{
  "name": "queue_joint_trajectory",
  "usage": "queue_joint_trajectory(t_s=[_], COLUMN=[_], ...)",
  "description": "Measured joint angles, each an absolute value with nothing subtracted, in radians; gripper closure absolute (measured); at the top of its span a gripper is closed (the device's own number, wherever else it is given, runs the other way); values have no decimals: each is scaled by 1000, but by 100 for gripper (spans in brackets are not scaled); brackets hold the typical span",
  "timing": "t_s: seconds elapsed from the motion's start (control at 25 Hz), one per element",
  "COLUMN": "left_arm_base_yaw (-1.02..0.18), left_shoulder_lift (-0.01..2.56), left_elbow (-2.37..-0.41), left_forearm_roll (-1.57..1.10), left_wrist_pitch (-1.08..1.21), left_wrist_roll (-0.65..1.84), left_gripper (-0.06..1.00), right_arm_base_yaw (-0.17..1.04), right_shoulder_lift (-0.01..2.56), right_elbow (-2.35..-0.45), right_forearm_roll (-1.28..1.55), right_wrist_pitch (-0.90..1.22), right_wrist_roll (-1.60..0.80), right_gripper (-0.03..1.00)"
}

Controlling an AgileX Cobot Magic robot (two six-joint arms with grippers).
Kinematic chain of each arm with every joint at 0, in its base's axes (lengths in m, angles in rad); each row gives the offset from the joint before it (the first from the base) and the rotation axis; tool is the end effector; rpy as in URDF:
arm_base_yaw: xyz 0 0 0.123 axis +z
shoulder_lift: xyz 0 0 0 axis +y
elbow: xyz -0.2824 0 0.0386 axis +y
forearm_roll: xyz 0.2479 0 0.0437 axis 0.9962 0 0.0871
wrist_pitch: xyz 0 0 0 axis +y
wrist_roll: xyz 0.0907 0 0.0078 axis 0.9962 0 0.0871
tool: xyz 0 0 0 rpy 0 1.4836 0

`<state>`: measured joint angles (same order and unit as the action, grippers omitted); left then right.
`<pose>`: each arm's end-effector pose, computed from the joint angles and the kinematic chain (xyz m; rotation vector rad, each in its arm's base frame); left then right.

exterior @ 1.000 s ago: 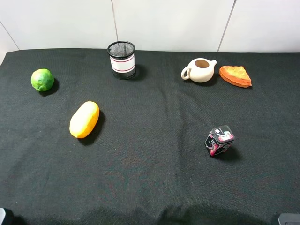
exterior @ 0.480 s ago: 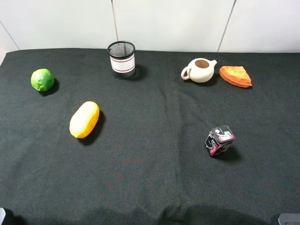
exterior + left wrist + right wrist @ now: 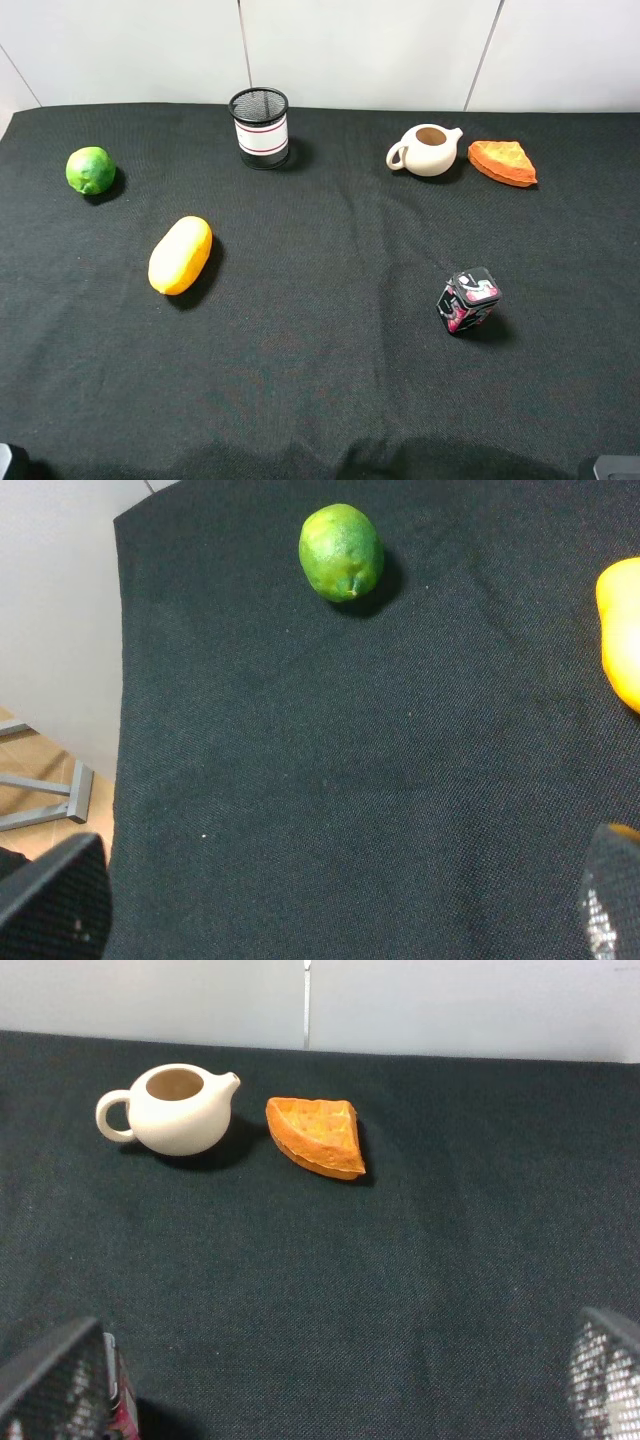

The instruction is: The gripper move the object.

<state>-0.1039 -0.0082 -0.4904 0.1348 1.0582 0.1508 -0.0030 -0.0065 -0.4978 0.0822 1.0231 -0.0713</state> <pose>-0.0041 0.0112 0.2753 0.2534 2.0253 0.1907 -0.0042 0.0064 0.2798 -0.0704 1.9989 0.0500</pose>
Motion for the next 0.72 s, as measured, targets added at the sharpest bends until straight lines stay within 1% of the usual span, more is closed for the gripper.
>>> queue_joint_trajectory(t_s=[0.72], left_arm_base_yaw=[-104], left_shoulder_lift=[-8], left_elbow=[-490], left_forearm_roll=[135], left_wrist_pitch=[1058], left_wrist_roll=[151], left_gripper=[-5], right_arm_base_yaw=[-3], right_shoulder_lift=[-7], right_elbow=[-498], right_forearm_roll=[82], right_wrist_pitch=[1023], right_wrist_roll=[-71], right_gripper=[27])
